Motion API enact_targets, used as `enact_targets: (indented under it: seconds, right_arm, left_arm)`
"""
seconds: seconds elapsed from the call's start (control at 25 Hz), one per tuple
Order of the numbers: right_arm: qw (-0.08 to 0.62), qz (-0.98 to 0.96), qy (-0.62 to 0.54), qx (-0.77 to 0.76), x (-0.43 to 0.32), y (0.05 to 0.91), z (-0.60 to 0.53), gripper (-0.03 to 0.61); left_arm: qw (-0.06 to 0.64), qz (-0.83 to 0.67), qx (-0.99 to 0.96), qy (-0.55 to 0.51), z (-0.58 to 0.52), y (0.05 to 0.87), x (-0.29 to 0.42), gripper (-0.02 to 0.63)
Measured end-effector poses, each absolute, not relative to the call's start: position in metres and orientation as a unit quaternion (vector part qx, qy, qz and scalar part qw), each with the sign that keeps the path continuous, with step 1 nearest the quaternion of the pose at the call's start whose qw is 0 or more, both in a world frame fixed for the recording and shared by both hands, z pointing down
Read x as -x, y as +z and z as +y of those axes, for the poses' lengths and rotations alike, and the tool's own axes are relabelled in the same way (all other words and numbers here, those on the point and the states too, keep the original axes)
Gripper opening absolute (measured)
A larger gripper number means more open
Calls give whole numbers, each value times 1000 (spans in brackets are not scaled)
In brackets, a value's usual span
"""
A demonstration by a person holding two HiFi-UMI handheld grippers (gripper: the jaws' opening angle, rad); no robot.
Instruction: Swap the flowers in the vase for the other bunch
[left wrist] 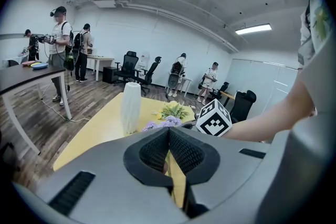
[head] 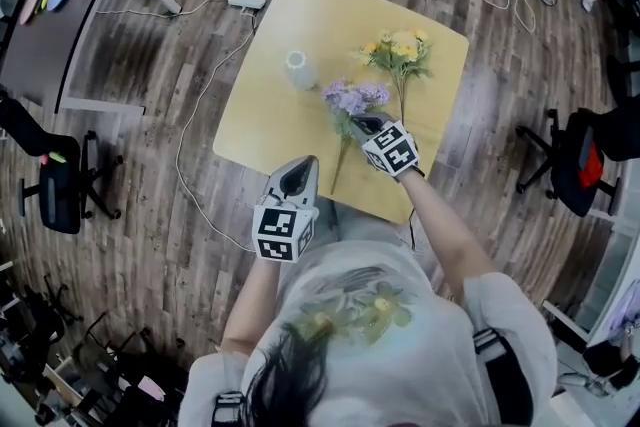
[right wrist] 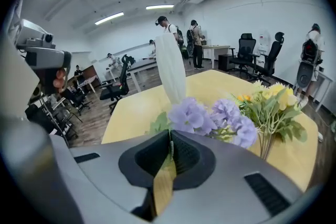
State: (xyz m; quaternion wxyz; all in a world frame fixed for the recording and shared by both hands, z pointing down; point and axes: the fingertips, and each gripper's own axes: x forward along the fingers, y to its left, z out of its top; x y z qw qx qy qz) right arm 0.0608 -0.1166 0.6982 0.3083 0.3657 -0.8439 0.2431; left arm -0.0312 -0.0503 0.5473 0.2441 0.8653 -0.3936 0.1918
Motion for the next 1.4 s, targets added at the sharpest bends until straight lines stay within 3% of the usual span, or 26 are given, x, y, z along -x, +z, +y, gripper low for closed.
enact_targets:
  seconds: [0.32,0.8,1.24,1.32,1.4]
  right_arm:
    - [300,-820,283,-396,-78,715,-127,43]
    - [189,-798,308,-483,-149,656,-120,46]
    - [169,-762,311,-542,-211,635,-129,47]
    - [171,-757,313,-548,-216,635,-135,59]
    - [173,-751,317,-553,-222,637,-145,119]
  left_arm:
    - [249,-375,-870,200,-70,559,15,18]
    - [237,-340,-888,199,-95,558,-25,18]
    - [227,-299,-905,201,-115,550,-68,18]
    - [228,-293,-907,201,-117,552,-74,18]
    - [228,-288,-907,204,-119,554,-78,18]
